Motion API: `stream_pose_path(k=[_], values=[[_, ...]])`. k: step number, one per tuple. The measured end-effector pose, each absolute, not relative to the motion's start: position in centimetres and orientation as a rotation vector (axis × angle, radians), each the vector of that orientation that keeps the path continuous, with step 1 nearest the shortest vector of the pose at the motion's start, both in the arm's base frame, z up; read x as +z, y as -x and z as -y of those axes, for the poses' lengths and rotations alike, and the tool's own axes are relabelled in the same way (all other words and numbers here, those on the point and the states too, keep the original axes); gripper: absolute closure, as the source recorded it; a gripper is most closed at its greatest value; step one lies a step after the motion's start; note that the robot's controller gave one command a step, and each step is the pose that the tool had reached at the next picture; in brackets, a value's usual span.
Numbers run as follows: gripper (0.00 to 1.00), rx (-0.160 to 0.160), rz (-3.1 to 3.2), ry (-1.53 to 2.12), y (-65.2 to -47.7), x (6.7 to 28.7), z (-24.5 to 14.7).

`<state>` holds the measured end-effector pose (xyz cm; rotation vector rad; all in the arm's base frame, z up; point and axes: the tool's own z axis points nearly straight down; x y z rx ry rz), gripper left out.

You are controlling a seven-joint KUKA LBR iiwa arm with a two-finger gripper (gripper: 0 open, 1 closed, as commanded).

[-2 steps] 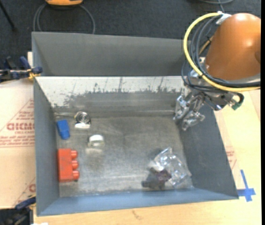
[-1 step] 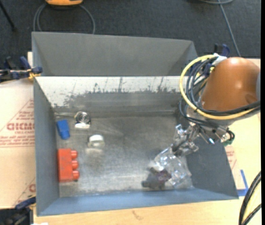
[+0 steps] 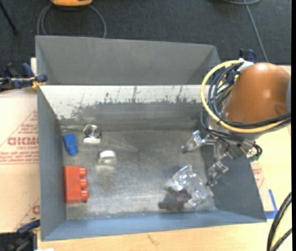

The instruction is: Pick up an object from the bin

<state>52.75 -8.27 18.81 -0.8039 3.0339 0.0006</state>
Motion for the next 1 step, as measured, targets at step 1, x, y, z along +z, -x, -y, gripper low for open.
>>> stream_pose_path(k=[1], values=[[0.00,0.001,-2.943,1.071,-50.57,7.18,3.42]])
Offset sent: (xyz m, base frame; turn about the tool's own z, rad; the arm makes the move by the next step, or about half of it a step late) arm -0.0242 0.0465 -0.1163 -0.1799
